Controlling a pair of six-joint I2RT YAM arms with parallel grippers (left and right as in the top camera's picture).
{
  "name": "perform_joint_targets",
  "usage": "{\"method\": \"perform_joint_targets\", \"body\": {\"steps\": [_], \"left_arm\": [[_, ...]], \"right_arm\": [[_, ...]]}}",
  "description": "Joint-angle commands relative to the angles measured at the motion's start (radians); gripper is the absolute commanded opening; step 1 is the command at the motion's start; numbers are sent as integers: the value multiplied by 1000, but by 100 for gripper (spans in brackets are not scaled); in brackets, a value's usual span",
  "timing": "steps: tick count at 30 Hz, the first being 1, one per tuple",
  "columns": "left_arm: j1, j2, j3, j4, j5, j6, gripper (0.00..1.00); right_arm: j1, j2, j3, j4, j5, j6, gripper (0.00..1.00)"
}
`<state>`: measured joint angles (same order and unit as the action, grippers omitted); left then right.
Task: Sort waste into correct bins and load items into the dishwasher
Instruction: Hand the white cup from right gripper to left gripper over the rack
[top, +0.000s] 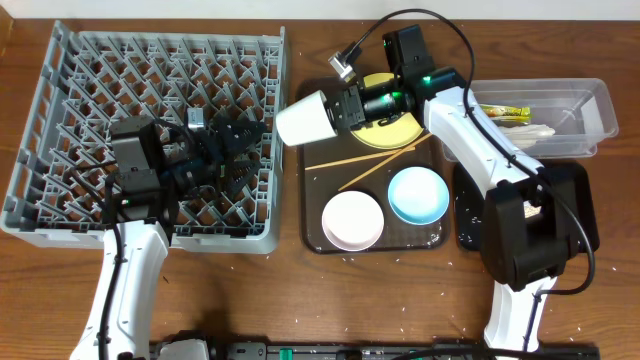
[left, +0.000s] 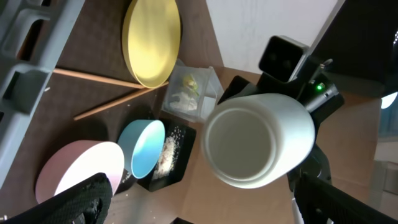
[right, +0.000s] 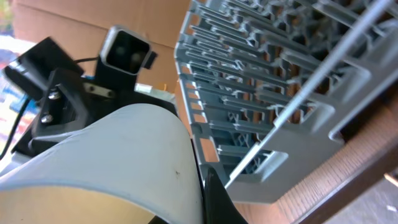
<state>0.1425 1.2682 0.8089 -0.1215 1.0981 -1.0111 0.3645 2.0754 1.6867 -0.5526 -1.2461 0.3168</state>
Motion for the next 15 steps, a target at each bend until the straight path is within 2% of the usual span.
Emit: {"method": "perform_joint_targets", "body": {"steps": [1,7,15], "left_arm": [[4,6,14,40,63,-24,95],[2,6,14,187,130,-92,95],[-7,6,10,190,185,-50,95]], "right_arm": [[25,9,1,26,-70,-18,1],[74,33,1,50,-69,5,1],[88,38,1,270,-137,160,1]]}}
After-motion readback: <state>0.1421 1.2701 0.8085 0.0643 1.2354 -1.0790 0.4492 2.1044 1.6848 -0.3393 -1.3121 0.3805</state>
